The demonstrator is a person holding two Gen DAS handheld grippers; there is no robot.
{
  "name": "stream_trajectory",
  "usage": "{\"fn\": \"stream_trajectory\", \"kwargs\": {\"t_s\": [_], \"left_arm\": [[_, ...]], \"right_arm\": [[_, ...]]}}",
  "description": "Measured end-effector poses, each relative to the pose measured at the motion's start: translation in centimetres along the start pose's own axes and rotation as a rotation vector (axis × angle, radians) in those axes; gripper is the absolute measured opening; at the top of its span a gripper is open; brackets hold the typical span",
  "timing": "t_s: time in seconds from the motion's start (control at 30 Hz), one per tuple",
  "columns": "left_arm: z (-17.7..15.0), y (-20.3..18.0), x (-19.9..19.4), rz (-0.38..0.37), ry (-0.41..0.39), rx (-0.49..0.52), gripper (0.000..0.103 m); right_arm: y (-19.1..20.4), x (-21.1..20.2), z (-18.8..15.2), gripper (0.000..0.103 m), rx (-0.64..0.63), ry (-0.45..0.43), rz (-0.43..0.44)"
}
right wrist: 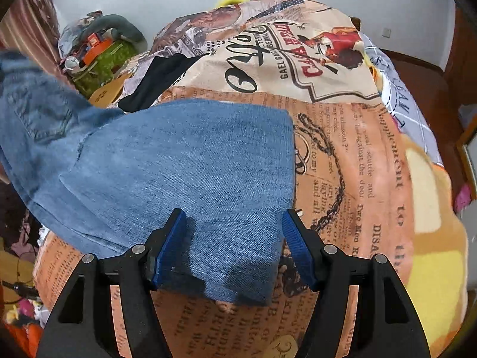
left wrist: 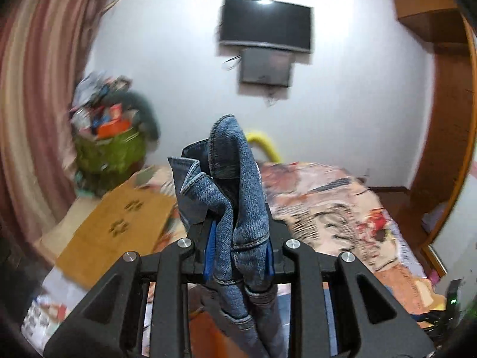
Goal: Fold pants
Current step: 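Lift the folded jeans with the left gripper and turn it over, then lower the jeans onto the bed and open the left gripper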
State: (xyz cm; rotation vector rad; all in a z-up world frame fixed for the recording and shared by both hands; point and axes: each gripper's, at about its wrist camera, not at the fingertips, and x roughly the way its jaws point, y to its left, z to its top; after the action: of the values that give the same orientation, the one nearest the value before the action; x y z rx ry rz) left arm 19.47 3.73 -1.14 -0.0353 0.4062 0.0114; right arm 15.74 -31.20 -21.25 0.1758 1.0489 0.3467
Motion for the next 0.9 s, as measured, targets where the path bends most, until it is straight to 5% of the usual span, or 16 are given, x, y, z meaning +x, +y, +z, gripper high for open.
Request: {"fn": "stream_trajectory", "kwargs": {"t_s": [0.33,0.67,0.83,0.9], "left_arm": [[1.2,-11.8,1.9,-0.248,0.039,0.143,0.025],[-4.4,-22.1,5.7,-0.483,0.303,0.271,0.025],[-7.4,-25.5,6.1,-0.544,0.418,0.349,0.026],[-8.1,-26.3,6.2,-0.567,0.463,0.378,0.033]], "right_arm": [[-0.9,-0.1,-0.6,0.068,0.035,-0.024,0.054],[-1.7,-1.9,-1.4,0.068,0.060,-0.052,0.050],[-2.2,-3.0,-2.0,0.068,0.066,-0.062,0.035],[-2.3,-3.2,-2.3,0.068,0.071,-0.062,0.031]]}}
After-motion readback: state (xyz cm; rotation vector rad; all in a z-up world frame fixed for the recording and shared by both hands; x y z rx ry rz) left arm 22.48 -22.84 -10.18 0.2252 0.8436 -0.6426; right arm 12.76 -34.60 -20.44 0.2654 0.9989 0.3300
